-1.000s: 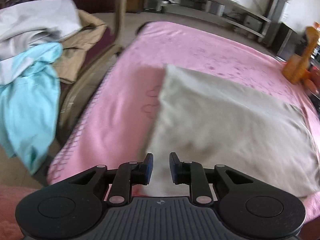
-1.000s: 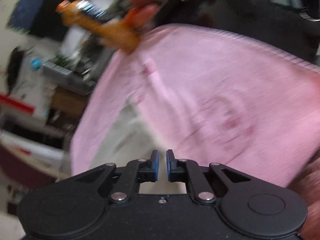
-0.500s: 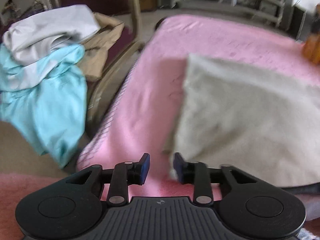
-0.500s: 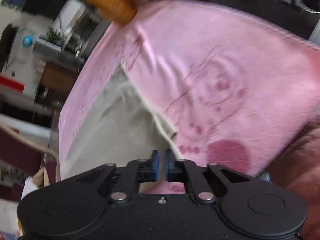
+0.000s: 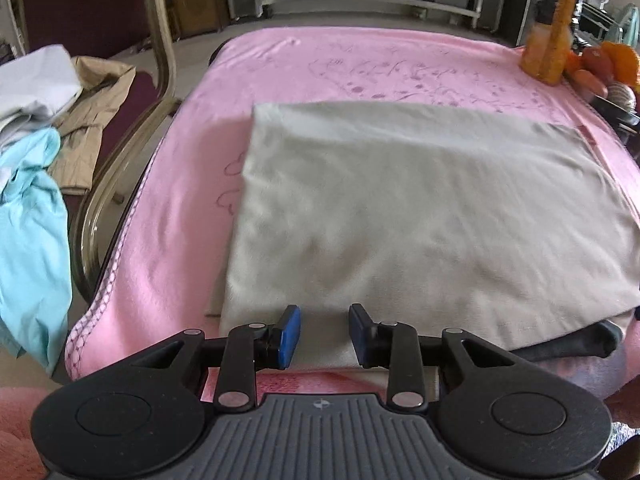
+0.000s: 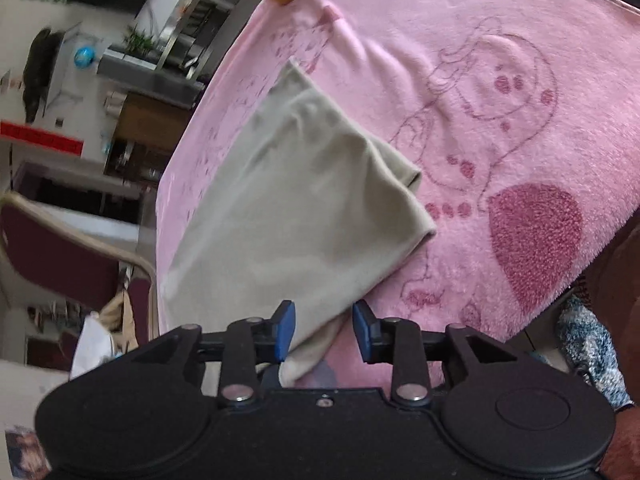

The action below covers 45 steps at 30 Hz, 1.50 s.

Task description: Fold clothes

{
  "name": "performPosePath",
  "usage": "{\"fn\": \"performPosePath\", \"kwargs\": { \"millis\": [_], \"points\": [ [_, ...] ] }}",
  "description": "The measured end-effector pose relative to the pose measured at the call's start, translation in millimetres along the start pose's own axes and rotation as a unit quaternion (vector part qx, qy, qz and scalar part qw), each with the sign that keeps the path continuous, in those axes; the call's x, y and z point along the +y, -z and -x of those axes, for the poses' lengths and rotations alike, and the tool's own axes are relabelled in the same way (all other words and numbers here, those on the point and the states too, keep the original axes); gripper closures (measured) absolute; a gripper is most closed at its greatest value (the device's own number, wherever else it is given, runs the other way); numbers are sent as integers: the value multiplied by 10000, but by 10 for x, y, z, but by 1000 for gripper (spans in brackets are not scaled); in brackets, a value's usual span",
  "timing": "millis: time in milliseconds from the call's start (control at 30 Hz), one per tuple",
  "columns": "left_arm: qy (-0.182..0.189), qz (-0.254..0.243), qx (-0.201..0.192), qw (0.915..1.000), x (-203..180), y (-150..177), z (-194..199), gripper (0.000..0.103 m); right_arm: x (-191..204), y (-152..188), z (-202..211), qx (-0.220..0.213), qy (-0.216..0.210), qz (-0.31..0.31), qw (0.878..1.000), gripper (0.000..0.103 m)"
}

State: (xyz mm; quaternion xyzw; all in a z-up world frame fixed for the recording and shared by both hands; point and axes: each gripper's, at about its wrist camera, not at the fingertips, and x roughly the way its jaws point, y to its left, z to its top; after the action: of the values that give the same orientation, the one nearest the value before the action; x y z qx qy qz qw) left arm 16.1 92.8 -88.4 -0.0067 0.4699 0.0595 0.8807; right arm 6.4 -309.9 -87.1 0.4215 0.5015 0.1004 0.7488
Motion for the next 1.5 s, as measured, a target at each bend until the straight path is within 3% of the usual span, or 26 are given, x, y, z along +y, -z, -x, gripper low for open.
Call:
{"fn": "performPosePath", "kwargs": {
  "millis": [133,233,333,433,567,700,767,933,1033,1067,1100,1133,1167,1267,1333,1500],
  "points": [
    [-21,38,9,10000,2,7,-8,70,14,16,-212,55,-178,-525,9984,69],
    [-43,37,4,10000,-5,7,-14,70,-68,59,-433,339,-669,-1109,9910,63],
    [-72,43,8,10000,-8,6,-21,67,-159,95,-520,339,-962,-1406,9848,62],
    [-75,35,20,10000,-6,5,-22,67,-172,54,-526,-343,-887,-1389,9857,62],
    [-56,35,21,10000,8,8,-22,67,-282,39,-413,-994,-932,-1663,9766,62],
    [-38,52,30,10000,14,9,-21,67,-159,-5,-668,-613,-1162,-1469,9804,62],
    [-30,64,40,10000,22,10,-21,67,-125,-21,-709,-532,-1045,-1280,9848,65],
    [-21,51,52,10000,30,9,-19,67,-144,-133,-520,-1601,-611,-1169,9783,65],
    [-20,41,36,10000,36,7,-3,67,-229,-191,-507,-1761,-537,-1273,9746,70],
    [-20,47,13,10000,45,9,15,69,-242,-206,-505,-1813,-484,-1252,9742,76],
    [-24,77,-63,9999,72,17,59,72,-195,-203,-507,-1859,-319,-1020,9767,90],
    [-79,145,-180,9997,115,21,116,76,-131,-194,-499,-1891,-128,-745,9791,93],
    [-141,212,-282,9993,159,24,167,78,-71,-186,-491,-1922,54,-477,9802,93],
    [-590,371,-69,9975,287,22,114,87,39,-149,-480,-1996,431,60,9789,94],
    [-663,453,218,9965,356,39,-7,85,97,-177,-543,-1995,655,200,9775,94],
    [-582,310,376,9971,366,-21,4,85,197,-196,-555,-1950,982,270,9755,95]
  ]
}}
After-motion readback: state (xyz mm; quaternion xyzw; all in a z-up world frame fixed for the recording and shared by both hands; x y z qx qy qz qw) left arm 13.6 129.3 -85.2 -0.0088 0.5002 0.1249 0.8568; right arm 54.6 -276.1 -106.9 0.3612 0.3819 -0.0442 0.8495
